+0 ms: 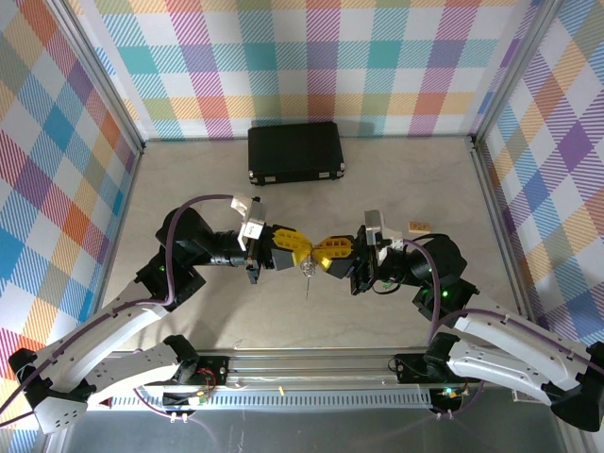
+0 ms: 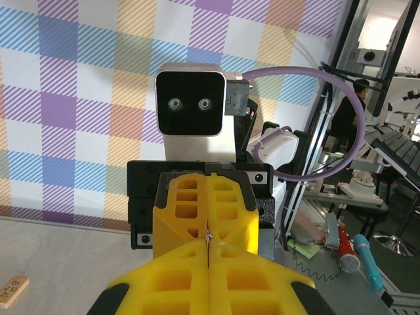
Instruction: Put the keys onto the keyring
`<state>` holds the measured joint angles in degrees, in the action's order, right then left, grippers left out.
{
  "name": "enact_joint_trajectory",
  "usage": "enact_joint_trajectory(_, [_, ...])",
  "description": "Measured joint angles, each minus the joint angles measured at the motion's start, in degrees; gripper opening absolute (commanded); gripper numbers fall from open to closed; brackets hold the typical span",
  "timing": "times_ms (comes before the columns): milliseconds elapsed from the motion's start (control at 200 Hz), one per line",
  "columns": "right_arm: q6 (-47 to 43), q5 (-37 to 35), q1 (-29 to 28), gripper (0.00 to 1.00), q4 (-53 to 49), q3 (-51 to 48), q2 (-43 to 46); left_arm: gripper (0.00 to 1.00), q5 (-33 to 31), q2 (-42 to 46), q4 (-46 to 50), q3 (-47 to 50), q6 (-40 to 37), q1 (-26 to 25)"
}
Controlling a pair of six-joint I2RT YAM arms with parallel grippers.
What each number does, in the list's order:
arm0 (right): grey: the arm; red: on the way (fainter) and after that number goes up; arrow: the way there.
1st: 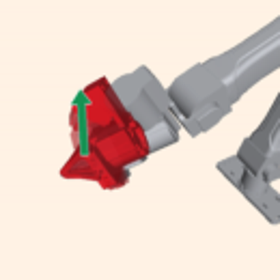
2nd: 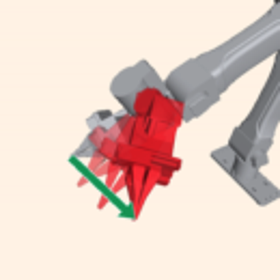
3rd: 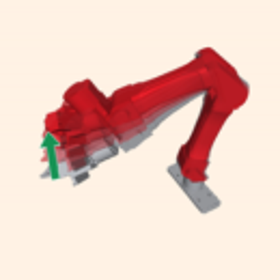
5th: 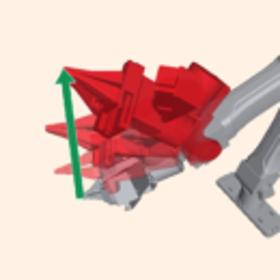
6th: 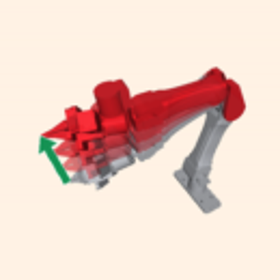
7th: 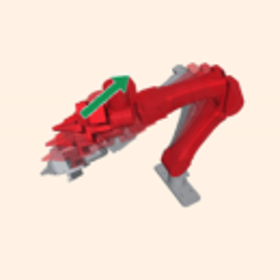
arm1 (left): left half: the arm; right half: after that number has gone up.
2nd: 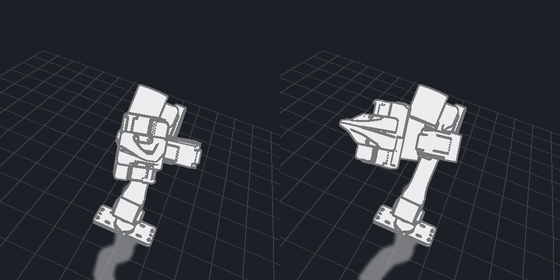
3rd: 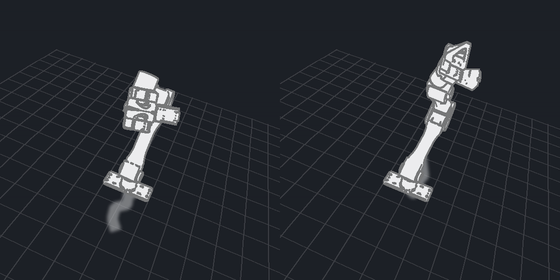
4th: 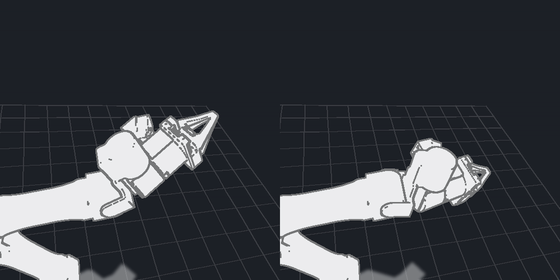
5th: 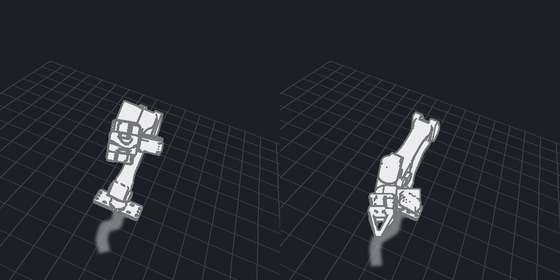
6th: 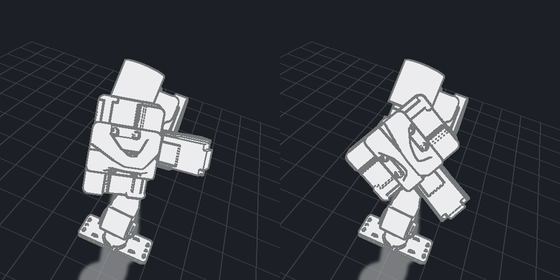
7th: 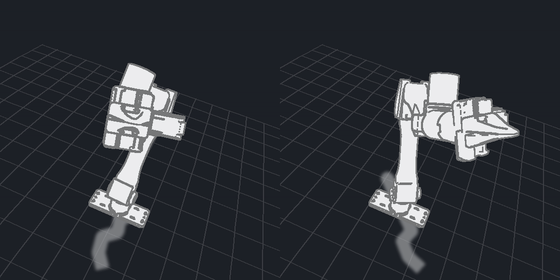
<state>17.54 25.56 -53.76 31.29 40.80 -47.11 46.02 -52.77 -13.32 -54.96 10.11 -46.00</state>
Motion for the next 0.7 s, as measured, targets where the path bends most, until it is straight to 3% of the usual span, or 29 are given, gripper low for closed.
enact_joint_trajectory(65, [-0.09, -0.07, 0.00, 0.00, -0.04, 0.00, -0.04, 0.00, 0.00, 0.00, 0.09, 0.00, -0.13, 0.00])
enact_joint_trajectory(270, [-3.02, -0.35, -0.02, 0.19, -7.72, 1.90, 0.74, 0.00, -0.24, -0.02, 6.45, -1.68, -4.11, 0.02])
enact_joint_trajectory(495, [-8.76, -1.14, -0.17, 0.17, -22.82, 9.53, 1.27, 0.00, 0.09, -0.92, 17.31, -6.67, -10.93, 0.00])
enact_joint_trajectory(700, [-11.56, -1.51, -0.22, 0.16, -30.32, 11.61, 1.03, 0.00, 0.24, -1.66, 23.89, -9.29, -15.06, 0.00])
